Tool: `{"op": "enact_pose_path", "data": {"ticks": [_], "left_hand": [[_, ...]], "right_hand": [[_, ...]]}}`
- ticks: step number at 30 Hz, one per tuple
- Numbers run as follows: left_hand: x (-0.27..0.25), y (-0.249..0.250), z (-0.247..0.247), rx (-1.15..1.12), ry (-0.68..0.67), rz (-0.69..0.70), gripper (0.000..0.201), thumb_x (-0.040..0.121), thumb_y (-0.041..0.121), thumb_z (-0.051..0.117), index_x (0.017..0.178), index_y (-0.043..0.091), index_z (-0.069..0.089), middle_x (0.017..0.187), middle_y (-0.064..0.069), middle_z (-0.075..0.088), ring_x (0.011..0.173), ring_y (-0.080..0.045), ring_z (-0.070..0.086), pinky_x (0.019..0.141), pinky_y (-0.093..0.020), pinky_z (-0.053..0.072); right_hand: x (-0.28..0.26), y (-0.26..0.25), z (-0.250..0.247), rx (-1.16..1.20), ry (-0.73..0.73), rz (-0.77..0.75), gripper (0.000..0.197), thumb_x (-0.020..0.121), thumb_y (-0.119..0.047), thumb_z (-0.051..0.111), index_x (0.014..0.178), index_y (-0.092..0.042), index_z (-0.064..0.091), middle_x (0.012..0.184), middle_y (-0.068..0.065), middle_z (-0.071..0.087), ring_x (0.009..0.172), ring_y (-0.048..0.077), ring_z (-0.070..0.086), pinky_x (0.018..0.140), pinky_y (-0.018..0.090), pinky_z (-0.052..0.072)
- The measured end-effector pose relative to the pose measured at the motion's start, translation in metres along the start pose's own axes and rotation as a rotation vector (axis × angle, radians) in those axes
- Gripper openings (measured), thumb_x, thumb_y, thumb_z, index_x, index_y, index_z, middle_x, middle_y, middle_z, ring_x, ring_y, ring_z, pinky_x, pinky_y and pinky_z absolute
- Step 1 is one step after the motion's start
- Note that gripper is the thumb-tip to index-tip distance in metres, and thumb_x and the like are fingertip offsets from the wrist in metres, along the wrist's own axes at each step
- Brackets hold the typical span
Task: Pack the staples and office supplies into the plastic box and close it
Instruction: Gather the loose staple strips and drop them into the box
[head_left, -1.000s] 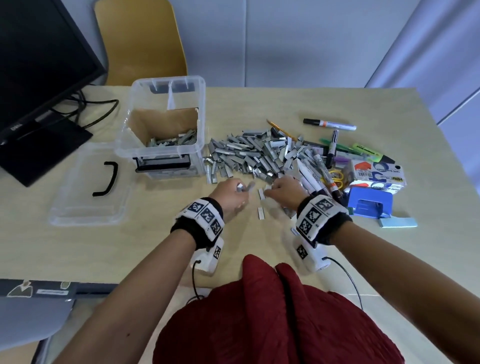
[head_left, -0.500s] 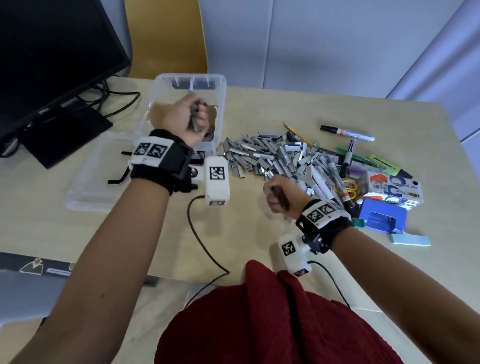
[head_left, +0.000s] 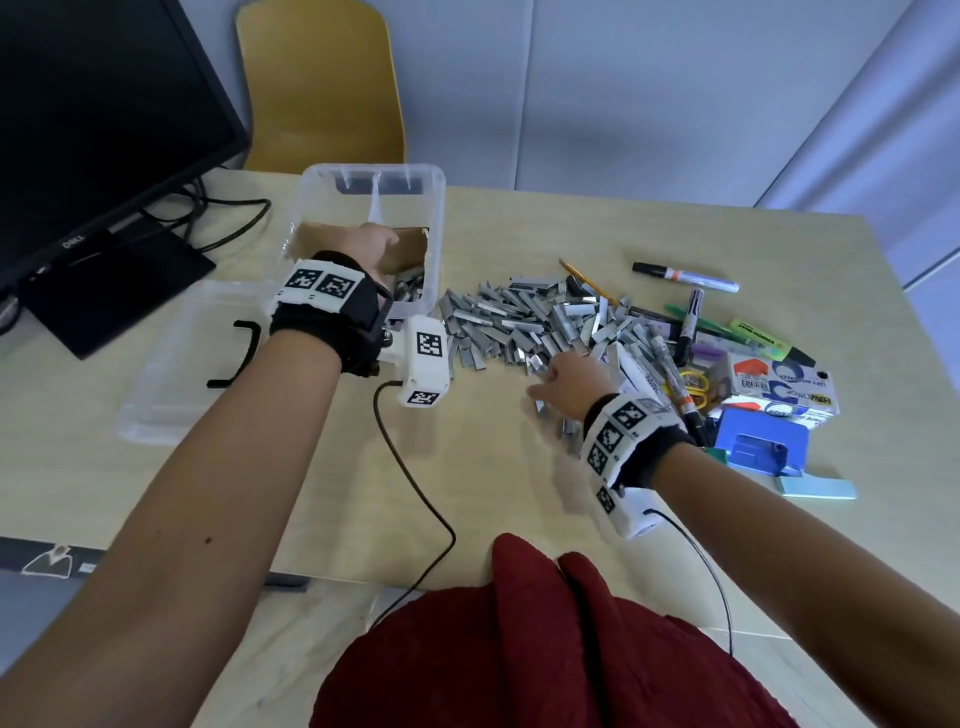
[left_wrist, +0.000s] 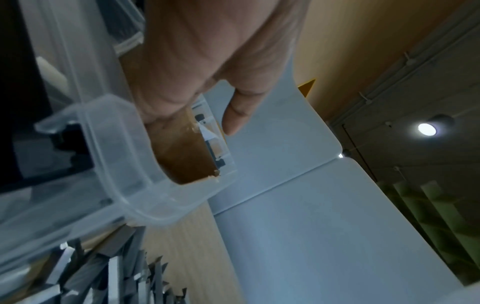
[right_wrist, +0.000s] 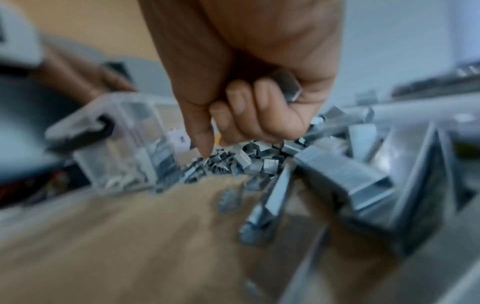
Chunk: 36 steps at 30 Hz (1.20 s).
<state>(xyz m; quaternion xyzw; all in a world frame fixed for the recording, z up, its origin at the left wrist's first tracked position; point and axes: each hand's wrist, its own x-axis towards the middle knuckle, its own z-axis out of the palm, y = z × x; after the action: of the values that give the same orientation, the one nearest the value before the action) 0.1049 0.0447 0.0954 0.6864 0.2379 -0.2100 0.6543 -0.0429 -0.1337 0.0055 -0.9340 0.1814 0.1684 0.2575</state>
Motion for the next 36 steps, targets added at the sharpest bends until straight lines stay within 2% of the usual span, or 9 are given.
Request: {"op": "enact_pose_path", "data": {"ticks": [4, 8, 12, 17, 25, 29, 31, 34, 36], "left_hand": [[-0.008, -0.005, -0.001, 0.112, -0.019, 0.096, 0.035, 0.094, 0.018, 0.046, 0.127, 0.008, 0.05, 0.134, -0.006, 0.049, 0.118, -0.02, 0.046, 0.103, -0.034, 0.035], [-0.013, -0.005, -0.012, 0.209, 0.096, 0.323, 0.018, 0.09, 0.017, 0.051, 0.101, 0.012, 0.065, 0.107, -0.003, 0.061, 0.103, -0.019, 0.054, 0.092, -0.029, 0.04], [-0.004, -0.003, -0.038, 0.211, 0.318, 0.411, 0.023, 0.089, 0.012, 0.049, 0.104, 0.013, 0.067, 0.11, -0.003, 0.066, 0.1, -0.018, 0.058, 0.09, -0.027, 0.048], [0.006, -0.007, -0.07, 0.401, 0.475, 0.381, 0.031, 0.092, 0.022, 0.05, 0.122, 0.015, 0.054, 0.133, -0.008, 0.049, 0.124, -0.024, 0.045, 0.099, -0.034, 0.039], [0.013, -0.04, -0.085, 0.477, 0.436, 0.369, 0.039, 0.101, 0.017, 0.025, 0.136, 0.016, 0.042, 0.132, -0.019, 0.051, 0.121, -0.034, 0.047, 0.093, -0.036, 0.038], [0.011, -0.039, -0.086, 0.533, 0.44, 0.386, 0.038, 0.101, 0.015, 0.024, 0.134, 0.015, 0.043, 0.129, -0.017, 0.054, 0.117, -0.034, 0.049, 0.088, -0.036, 0.039], [0.014, -0.038, -0.086, 0.537, 0.445, 0.394, 0.038, 0.101, 0.015, 0.024, 0.133, 0.014, 0.043, 0.13, -0.016, 0.054, 0.117, -0.034, 0.05, 0.088, -0.036, 0.04], [0.016, -0.04, -0.087, 0.551, 0.447, 0.406, 0.038, 0.101, 0.016, 0.024, 0.134, 0.014, 0.043, 0.131, -0.015, 0.054, 0.118, -0.034, 0.05, 0.09, -0.038, 0.041], [0.017, -0.041, -0.088, 0.556, 0.443, 0.407, 0.038, 0.101, 0.016, 0.024, 0.135, 0.014, 0.042, 0.132, -0.014, 0.053, 0.119, -0.034, 0.05, 0.091, -0.038, 0.041]], "right_hand": [[-0.004, -0.007, 0.011, -0.273, -0.025, 0.034, 0.026, 0.088, -0.034, 0.055, 0.099, -0.01, 0.053, 0.095, 0.008, 0.059, 0.092, 0.025, 0.059, 0.079, 0.034, 0.05], [-0.002, -0.011, 0.014, -0.277, -0.024, 0.057, 0.024, 0.087, -0.033, 0.056, 0.091, -0.009, 0.053, 0.088, 0.007, 0.056, 0.088, 0.025, 0.058, 0.073, 0.032, 0.046], [0.006, -0.023, -0.003, 0.386, -0.155, 0.053, 0.027, 0.082, -0.02, 0.056, 0.058, -0.011, 0.051, 0.053, 0.001, 0.046, 0.042, 0.013, 0.038, 0.042, 0.02, 0.033], [0.006, -0.078, -0.043, 1.342, -0.337, -0.048, 0.034, 0.086, -0.018, 0.04, 0.053, -0.019, 0.041, 0.039, -0.005, 0.033, 0.032, 0.009, 0.021, 0.036, 0.015, 0.013], [0.033, -0.171, -0.052, 1.57, -0.372, -0.017, 0.024, 0.087, -0.016, 0.038, 0.064, -0.01, 0.043, 0.049, 0.003, 0.047, 0.039, 0.015, 0.044, 0.039, 0.017, 0.035], [0.043, -0.197, -0.035, 1.503, -0.31, 0.18, 0.004, 0.089, -0.01, 0.046, 0.091, -0.007, 0.046, 0.073, 0.01, 0.041, 0.063, 0.023, 0.044, 0.073, 0.035, 0.054], [0.049, -0.203, -0.03, 1.442, -0.362, 0.197, 0.017, 0.091, -0.008, 0.043, 0.108, -0.007, 0.049, 0.081, 0.014, 0.046, 0.071, 0.028, 0.048, 0.097, 0.052, 0.043], [0.049, -0.204, -0.028, 1.392, -0.376, 0.204, 0.044, 0.094, -0.015, 0.043, 0.134, 0.0, 0.036, 0.136, 0.022, 0.04, 0.125, 0.038, 0.042, 0.102, 0.052, 0.036], [0.048, -0.2, -0.029, 1.431, -0.378, 0.174, 0.047, 0.094, -0.016, 0.045, 0.136, 0.002, 0.032, 0.145, 0.02, 0.028, 0.137, 0.036, 0.027, 0.102, 0.051, 0.034]]}}
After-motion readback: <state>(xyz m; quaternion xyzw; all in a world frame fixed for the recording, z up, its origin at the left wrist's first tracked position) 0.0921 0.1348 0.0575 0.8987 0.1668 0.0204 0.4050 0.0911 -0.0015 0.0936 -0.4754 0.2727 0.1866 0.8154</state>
